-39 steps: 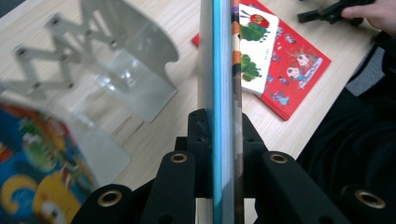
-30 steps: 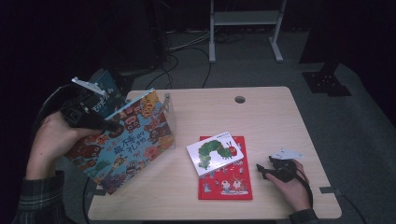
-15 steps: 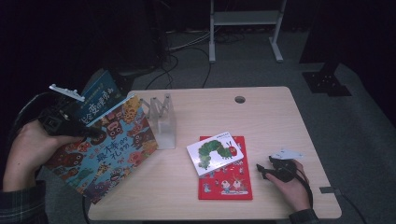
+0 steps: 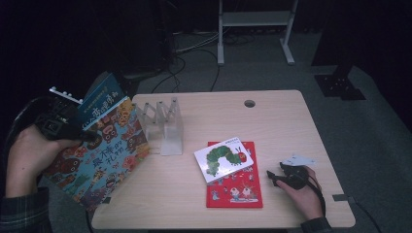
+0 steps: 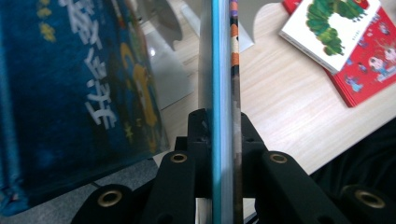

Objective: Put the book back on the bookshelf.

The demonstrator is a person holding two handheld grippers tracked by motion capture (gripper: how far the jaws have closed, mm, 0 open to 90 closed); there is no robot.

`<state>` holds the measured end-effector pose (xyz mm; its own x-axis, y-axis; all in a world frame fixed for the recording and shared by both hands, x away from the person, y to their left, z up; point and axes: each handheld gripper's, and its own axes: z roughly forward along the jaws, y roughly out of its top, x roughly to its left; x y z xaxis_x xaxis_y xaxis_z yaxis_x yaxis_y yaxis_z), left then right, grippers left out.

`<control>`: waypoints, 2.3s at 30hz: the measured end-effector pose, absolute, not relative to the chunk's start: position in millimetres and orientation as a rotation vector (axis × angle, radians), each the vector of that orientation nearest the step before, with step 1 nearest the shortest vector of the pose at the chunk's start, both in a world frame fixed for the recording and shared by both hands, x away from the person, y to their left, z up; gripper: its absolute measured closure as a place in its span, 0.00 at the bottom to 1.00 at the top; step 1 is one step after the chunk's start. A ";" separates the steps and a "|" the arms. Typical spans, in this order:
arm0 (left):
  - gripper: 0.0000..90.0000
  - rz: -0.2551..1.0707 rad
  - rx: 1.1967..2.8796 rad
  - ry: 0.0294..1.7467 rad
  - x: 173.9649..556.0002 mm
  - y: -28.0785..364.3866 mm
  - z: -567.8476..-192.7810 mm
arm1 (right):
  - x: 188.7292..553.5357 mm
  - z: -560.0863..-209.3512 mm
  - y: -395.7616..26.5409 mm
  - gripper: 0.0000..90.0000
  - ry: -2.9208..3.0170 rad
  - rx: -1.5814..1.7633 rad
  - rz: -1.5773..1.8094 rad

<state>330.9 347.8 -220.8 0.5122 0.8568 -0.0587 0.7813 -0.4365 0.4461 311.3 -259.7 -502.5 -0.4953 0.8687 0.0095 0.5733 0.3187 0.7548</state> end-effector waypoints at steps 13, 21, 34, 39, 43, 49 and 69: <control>0.89 0.318 2.287 1.498 343.8 355.8 -231.2 | 311.3 -502.5 -259.7 0.37 2.191 1.280 1.006; 0.89 0.338 2.272 1.502 359.9 342.5 -233.8 | 311.3 -502.5 -259.7 0.38 2.189 1.281 1.006; 0.89 0.398 2.221 1.598 393.8 327.2 -239.1 | 311.4 -502.6 -259.8 0.38 2.188 1.280 1.007; 0.89 0.414 2.206 1.622 403.9 323.1 -239.2 | 311.6 -502.5 -259.8 0.38 2.188 1.281 1.006; 0.89 0.429 2.183 1.635 410.4 322.0 -241.9 | 311.6 -502.5 -259.9 0.38 2.189 1.279 1.005; 0.88 0.423 2.195 1.642 410.3 321.9 -246.5 | 311.4 -502.5 -259.5 0.38 2.188 1.285 1.007; 0.90 0.443 2.172 1.538 395.2 333.5 -212.7 | 311.5 -502.5 -259.6 0.38 2.190 1.280 1.007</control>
